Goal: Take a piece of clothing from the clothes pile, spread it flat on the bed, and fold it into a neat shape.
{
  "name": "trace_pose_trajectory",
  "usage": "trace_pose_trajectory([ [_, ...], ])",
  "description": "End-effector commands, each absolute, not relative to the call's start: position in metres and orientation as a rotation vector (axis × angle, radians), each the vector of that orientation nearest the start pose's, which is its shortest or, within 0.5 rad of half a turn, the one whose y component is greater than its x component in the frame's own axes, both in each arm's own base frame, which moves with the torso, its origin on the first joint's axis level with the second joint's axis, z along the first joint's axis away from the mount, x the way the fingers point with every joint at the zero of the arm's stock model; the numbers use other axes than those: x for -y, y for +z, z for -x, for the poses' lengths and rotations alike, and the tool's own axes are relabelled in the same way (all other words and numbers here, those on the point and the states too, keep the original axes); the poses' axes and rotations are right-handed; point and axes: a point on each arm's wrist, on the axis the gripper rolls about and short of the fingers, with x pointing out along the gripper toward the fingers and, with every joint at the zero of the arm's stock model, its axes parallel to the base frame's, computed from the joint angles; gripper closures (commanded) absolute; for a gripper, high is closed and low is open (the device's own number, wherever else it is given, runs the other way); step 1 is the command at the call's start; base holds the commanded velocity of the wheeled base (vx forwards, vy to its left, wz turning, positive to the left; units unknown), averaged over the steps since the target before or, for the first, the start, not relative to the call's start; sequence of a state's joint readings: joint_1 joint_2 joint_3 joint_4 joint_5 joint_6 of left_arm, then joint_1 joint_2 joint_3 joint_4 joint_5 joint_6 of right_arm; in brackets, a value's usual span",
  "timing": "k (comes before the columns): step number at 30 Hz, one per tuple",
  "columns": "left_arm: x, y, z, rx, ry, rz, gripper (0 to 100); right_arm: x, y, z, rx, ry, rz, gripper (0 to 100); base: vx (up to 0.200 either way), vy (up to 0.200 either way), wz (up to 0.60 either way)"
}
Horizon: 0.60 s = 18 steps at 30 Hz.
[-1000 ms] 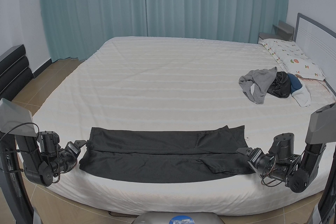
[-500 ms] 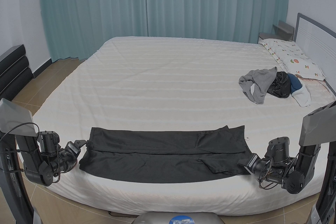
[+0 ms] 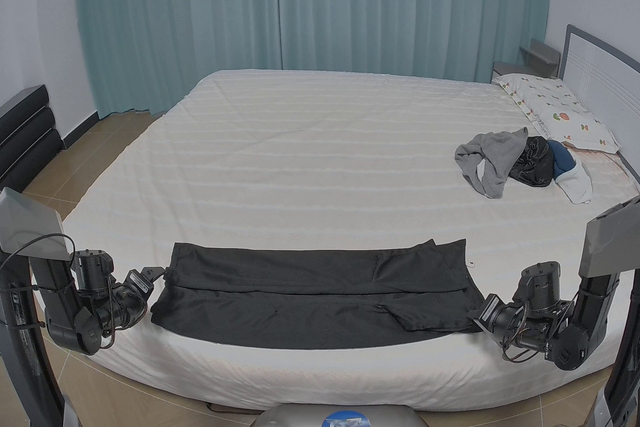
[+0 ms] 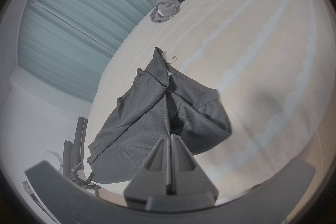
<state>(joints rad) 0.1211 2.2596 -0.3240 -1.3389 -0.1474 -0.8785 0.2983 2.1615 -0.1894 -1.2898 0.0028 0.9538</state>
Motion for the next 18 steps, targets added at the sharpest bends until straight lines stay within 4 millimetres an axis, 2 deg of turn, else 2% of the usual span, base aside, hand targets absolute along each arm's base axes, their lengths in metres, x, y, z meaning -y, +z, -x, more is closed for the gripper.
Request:
trace_pose_trajectory([
  [1, -0.031, -0.016, -0.282, -0.567, 0.237, 0.932, 0, -0.072, -0.002, -0.235, -0.746, -0.05, -0.808, 100, 0.0, 0.0, 0.0],
  [5, -0.031, -0.015, -0.282, -0.563, 0.237, 0.932, 0, -0.072, -0.008, -0.235, -0.77, -0.055, -0.787, 100, 0.0, 0.0, 0.0],
  [6, -0.032, -0.015, -0.282, -0.563, 0.239, 0.933, 0, -0.072, -0.009, -0.235, -0.771, -0.058, -0.783, 0, 0.0, 0.0, 0.0],
  [10, -0.033, -0.013, -0.282, -0.554, 0.238, 0.933, 0, -0.072, -0.009, -0.236, -0.766, -0.055, -0.786, 0, 0.0, 0.0, 0.0],
  [15, -0.033, -0.011, -0.281, -0.542, 0.249, 0.927, 0, -0.071, 0.003, -0.236, -0.722, -0.031, -0.803, 0, 0.0, 0.0, 0.0],
  [16, -0.033, -0.008, -0.281, -0.533, 0.251, 0.941, 0, -0.064, 0.013, -0.238, -0.679, -0.026, -0.826, 0, 0.0, 0.0, 0.0],
  [18, -0.033, -0.006, -0.281, -0.525, 0.247, 0.954, 0, -0.06, 0.02, -0.24, -0.649, -0.02, -0.841, 0, 0.2, 0.0, 0.0],
])
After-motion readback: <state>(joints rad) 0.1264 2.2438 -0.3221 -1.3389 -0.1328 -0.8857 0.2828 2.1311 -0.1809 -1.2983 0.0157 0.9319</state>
